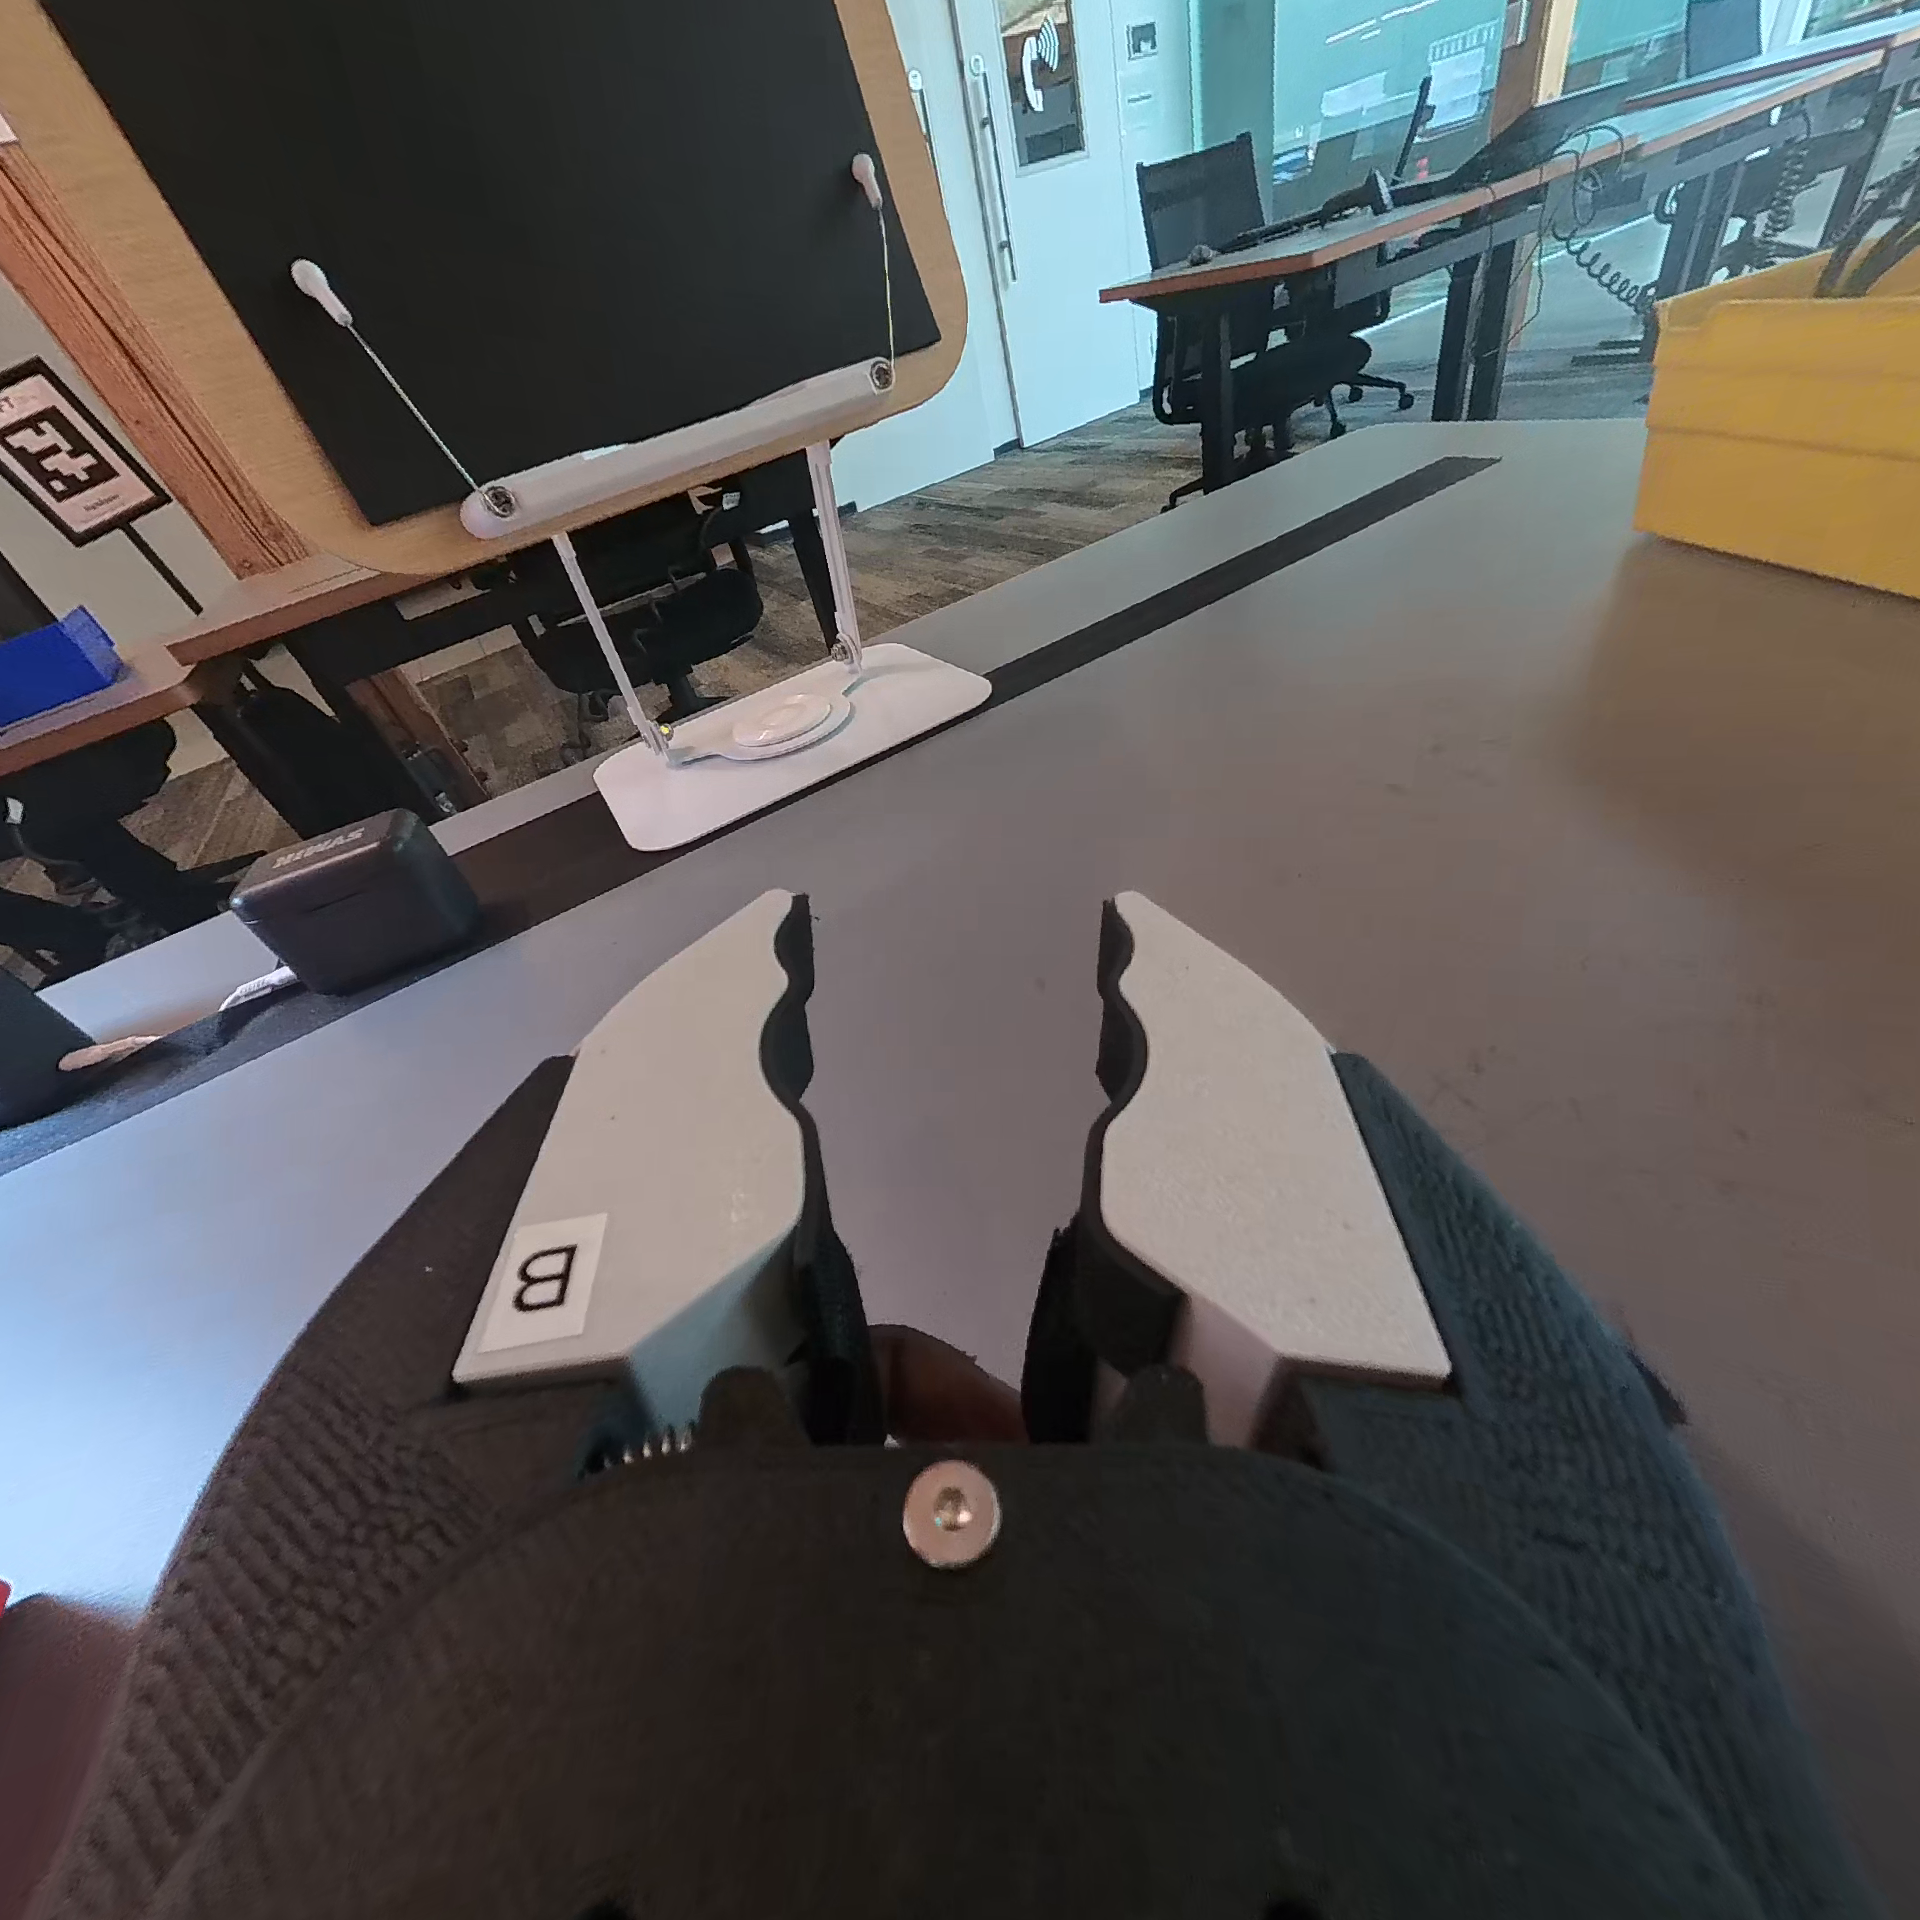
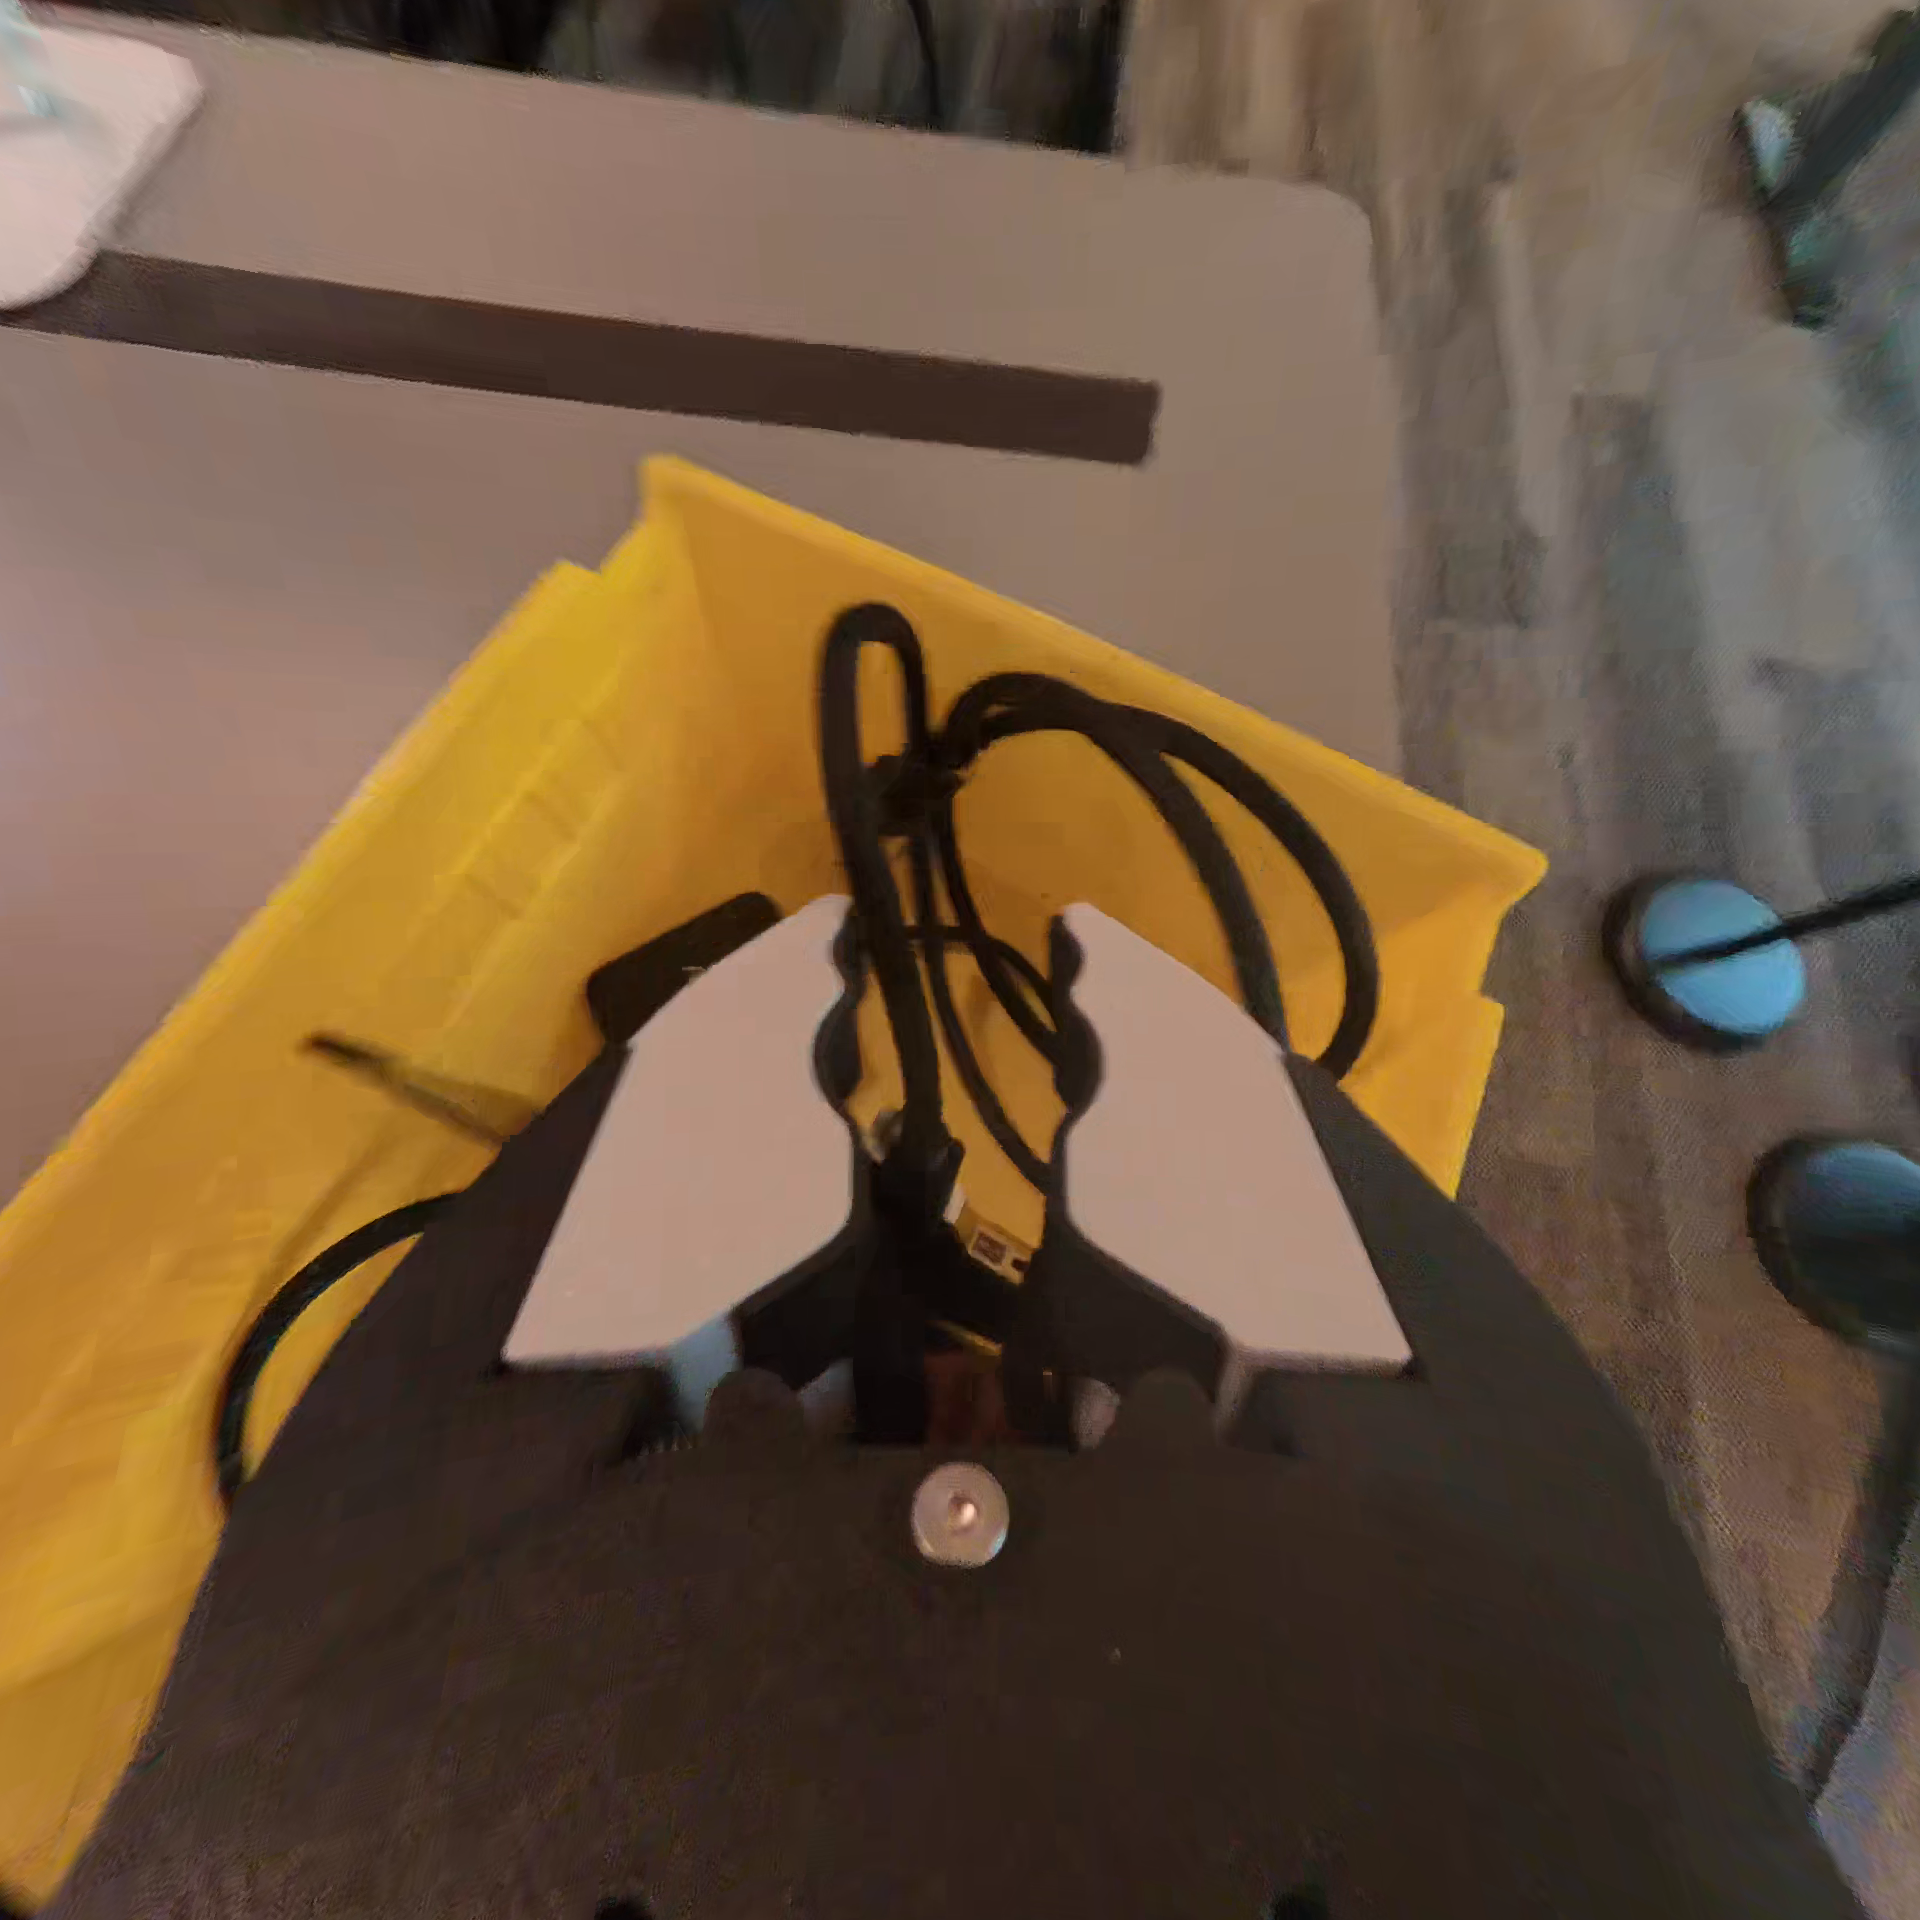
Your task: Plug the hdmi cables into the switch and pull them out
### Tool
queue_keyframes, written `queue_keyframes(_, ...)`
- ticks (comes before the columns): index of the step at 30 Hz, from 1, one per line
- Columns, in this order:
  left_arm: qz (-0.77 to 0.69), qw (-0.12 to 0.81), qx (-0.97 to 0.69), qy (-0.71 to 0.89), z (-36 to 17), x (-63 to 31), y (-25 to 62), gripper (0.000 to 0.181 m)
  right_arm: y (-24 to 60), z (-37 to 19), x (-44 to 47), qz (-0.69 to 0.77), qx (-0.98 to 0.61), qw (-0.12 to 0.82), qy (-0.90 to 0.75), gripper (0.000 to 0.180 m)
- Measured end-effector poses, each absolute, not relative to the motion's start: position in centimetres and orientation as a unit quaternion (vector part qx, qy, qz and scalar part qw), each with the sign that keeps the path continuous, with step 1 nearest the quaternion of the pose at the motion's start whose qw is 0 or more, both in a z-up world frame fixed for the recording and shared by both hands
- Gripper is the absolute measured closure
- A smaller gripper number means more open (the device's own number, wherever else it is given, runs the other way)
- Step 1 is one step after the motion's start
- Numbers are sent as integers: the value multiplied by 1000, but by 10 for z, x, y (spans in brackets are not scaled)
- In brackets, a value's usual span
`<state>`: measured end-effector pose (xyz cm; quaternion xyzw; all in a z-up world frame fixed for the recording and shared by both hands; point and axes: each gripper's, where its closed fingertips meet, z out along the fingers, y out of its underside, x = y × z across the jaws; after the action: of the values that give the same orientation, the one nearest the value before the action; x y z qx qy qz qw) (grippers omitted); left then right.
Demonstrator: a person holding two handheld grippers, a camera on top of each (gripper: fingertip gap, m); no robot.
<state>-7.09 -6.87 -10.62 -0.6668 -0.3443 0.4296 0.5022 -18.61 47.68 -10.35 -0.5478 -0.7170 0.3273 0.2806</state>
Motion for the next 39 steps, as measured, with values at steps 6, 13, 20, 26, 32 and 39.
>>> queue_keyframes(6,428,504,-668,-342,-105,-70,-67,129,478,-131,-200,268,-582,263,-721,178)
queue_keyframes(13,430,516,-660,-336,-98,-67,-66,128,490,-106,-161,218,-594,266,-728,104)
queue_keyframes(20,410,520,-672,-332,-64,-20,-84,95,525,-51,-94,253,-612,293,-689,88)
queue_keyframes(26,523,348,-662,-408,-56,88,-230,91,526,-122,-20,194,-575,224,-762,76)
queue_keyframes(32,506,354,-575,-537,-93,136,-328,95,501,-169,8,293,-572,218,-734,74)
queue_keyframes(39,510,307,-581,-555,-141,110,-327,155,497,-170,-9,333,-576,304,-682,122)
